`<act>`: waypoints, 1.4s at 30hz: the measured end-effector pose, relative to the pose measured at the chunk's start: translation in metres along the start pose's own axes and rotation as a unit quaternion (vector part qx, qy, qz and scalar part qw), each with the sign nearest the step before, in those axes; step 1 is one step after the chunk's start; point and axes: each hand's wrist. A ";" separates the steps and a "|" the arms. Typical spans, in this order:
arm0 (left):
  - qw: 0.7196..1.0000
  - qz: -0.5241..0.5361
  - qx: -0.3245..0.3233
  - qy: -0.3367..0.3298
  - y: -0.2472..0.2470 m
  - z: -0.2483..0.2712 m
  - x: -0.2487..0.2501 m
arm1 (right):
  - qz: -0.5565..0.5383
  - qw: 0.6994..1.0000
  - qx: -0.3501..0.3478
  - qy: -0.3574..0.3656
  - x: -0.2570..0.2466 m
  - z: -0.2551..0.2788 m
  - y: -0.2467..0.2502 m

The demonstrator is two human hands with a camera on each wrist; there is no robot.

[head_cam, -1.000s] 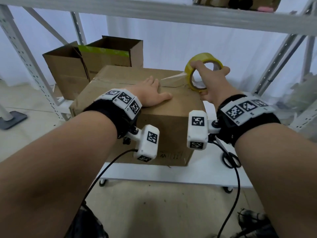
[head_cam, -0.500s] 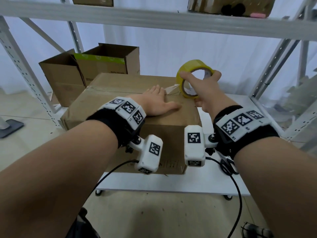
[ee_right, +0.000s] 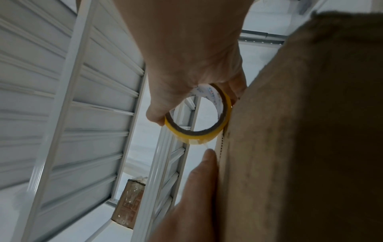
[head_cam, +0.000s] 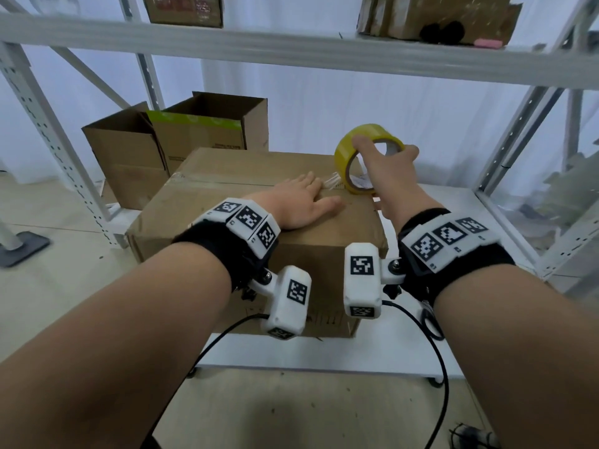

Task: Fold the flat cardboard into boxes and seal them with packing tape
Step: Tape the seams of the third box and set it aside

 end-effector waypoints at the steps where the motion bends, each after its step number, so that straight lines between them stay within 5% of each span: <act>1: 1.000 0.000 0.000 0.000 0.000 0.001 -0.002 | 0.003 1.000 0.005 0.002 0.000 0.001 -0.001; 12: 0.991 -0.020 0.024 0.127 -0.003 0.027 -0.054 | 0.021 1.000 -0.012 -0.009 0.003 0.008 -0.002; 23: 0.999 -0.002 0.013 0.043 -0.006 0.008 -0.010 | 0.052 0.998 -0.011 -0.021 0.001 0.024 -0.021; 28: 1.000 -0.005 0.008 0.028 -0.003 0.016 -0.011 | 0.086 0.992 0.018 0.089 -0.013 0.020 -0.008; 32: 1.000 0.010 0.009 0.023 -0.001 0.019 -0.013 | 0.212 0.953 0.022 0.216 -0.020 0.018 -0.004; 38: 0.999 -0.009 0.007 0.047 -0.006 0.011 -0.009 | 0.365 0.895 0.073 0.247 -0.026 0.023 -0.013; 42: 0.999 -0.006 0.003 0.045 -0.007 0.011 -0.007 | 0.359 0.900 0.082 0.232 -0.024 0.024 -0.015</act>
Point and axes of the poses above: each hand's wrist, its own z-axis away from the middle knuckle, its own y-axis out of the back of the hand, x = y × z, and after that the axes turned 12 degrees about -y, right-handed
